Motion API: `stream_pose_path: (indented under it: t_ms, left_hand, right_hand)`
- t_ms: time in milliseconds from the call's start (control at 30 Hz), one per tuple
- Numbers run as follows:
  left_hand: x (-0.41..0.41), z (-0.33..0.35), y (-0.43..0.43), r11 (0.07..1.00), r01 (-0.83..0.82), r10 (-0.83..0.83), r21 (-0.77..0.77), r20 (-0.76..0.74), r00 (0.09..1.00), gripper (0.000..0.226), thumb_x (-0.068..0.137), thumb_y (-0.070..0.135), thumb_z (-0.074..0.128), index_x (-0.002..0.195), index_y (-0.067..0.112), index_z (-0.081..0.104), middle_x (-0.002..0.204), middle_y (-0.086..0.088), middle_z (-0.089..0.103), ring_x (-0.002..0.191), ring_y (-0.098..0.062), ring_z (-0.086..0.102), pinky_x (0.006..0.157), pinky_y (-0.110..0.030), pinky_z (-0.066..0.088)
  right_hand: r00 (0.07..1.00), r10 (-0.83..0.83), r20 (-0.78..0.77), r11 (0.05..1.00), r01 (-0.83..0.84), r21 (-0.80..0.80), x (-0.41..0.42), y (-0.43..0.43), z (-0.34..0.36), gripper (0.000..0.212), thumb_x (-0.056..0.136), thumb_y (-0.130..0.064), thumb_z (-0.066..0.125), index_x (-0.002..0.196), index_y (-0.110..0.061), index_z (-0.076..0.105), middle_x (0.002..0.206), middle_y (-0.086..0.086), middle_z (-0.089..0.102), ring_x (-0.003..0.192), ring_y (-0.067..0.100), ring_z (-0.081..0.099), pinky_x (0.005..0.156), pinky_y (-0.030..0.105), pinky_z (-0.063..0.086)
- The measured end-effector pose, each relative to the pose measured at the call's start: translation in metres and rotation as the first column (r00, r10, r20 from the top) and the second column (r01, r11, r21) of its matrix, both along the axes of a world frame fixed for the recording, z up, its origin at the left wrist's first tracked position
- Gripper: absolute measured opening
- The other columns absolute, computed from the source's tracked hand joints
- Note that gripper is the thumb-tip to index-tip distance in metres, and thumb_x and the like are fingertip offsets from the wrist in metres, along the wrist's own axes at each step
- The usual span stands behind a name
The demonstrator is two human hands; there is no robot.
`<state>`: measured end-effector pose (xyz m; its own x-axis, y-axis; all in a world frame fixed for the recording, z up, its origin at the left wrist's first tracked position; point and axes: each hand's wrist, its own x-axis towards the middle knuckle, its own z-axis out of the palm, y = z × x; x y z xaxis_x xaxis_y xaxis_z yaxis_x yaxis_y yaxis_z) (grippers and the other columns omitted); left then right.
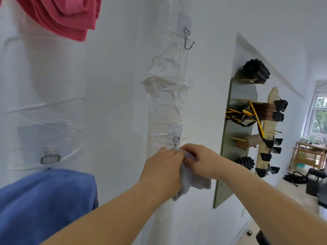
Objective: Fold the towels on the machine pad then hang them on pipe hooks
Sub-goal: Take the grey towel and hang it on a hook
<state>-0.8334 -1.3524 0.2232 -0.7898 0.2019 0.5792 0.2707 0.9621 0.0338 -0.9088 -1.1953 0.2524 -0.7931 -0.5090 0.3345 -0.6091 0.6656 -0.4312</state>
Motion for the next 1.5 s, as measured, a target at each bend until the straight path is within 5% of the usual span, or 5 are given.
stream_pose_path:
  t_ms: [433, 800, 1033, 1267, 1500]
  left_hand:
    - [0.074, 0.032, 0.003, 1.0, 0.005, -0.002, -0.021, 0.147, 0.989, 0.05, 0.088, 0.039, 0.033, 0.133, 0.023, 0.048, 0.133, 0.003, 0.056, 0.121, -0.022, 0.054, 0.09, -0.029, 0.039]
    - [0.101, 0.019, -0.008, 0.997, 0.014, -0.029, 0.072, 0.214, 0.976, 0.038, 0.096, 0.024, 0.051, 0.133, 0.023, 0.049, 0.131, 0.002, 0.06, 0.112, -0.023, 0.06, 0.092, -0.042, 0.057]
    - [0.146, -0.027, -0.013, 0.934, 0.09, -0.171, 0.347, 0.209, 0.963, 0.048, 0.101, 0.04, 0.053, 0.148, 0.034, 0.045, 0.152, 0.016, 0.047, 0.14, -0.011, 0.045, 0.116, -0.027, 0.037]
    - [0.209, -0.163, -0.024, 0.898, 0.099, -0.289, 0.428, 0.406, 0.867, 0.052, 0.101, 0.041, 0.053, 0.152, 0.036, 0.042, 0.149, 0.02, 0.049, 0.134, -0.002, 0.047, 0.113, -0.018, 0.034]
    - [0.278, -0.306, -0.034, 0.86, 0.039, -0.421, 0.508, 0.666, 0.616, 0.051, 0.095, 0.04, 0.058, 0.145, 0.035, 0.051, 0.143, 0.018, 0.058, 0.116, 0.003, 0.059, 0.107, -0.03, 0.049]
  right_hand:
    - [0.992, -0.127, 0.021, 0.987, 0.128, -0.101, 0.019, -0.01, 0.015, 0.045, 0.083, -0.018, 0.059, 0.126, -0.031, 0.067, 0.127, -0.011, 0.062, 0.12, 0.009, 0.056, 0.1, 0.023, 0.041]
    - [0.969, -0.191, -0.158, 0.978, 0.175, -0.11, 0.057, -0.006, 0.019, 0.031, 0.094, -0.022, 0.061, 0.122, -0.027, 0.069, 0.128, -0.007, 0.067, 0.118, 0.011, 0.06, 0.095, 0.023, 0.043]
    - [0.963, -0.24, -0.121, 0.939, 0.199, -0.281, 0.132, -0.012, -0.03, 0.027, 0.095, -0.027, 0.06, 0.119, -0.028, 0.072, 0.113, -0.016, 0.067, 0.108, 0.007, 0.063, 0.088, 0.022, 0.044]
    - [0.929, -0.288, 0.23, 0.832, 0.362, -0.42, 0.233, 0.002, -0.182, 0.015, 0.097, -0.022, 0.064, 0.103, -0.031, 0.073, 0.095, -0.019, 0.074, 0.091, -0.01, 0.066, 0.076, 0.009, 0.048]
    - [0.704, -0.372, 0.604, 0.768, 0.599, -0.226, 0.347, -0.004, -0.321, 0.019, 0.098, -0.022, 0.061, 0.093, -0.038, 0.07, 0.089, -0.005, 0.077, 0.088, 0.013, 0.073, 0.084, 0.033, 0.059]
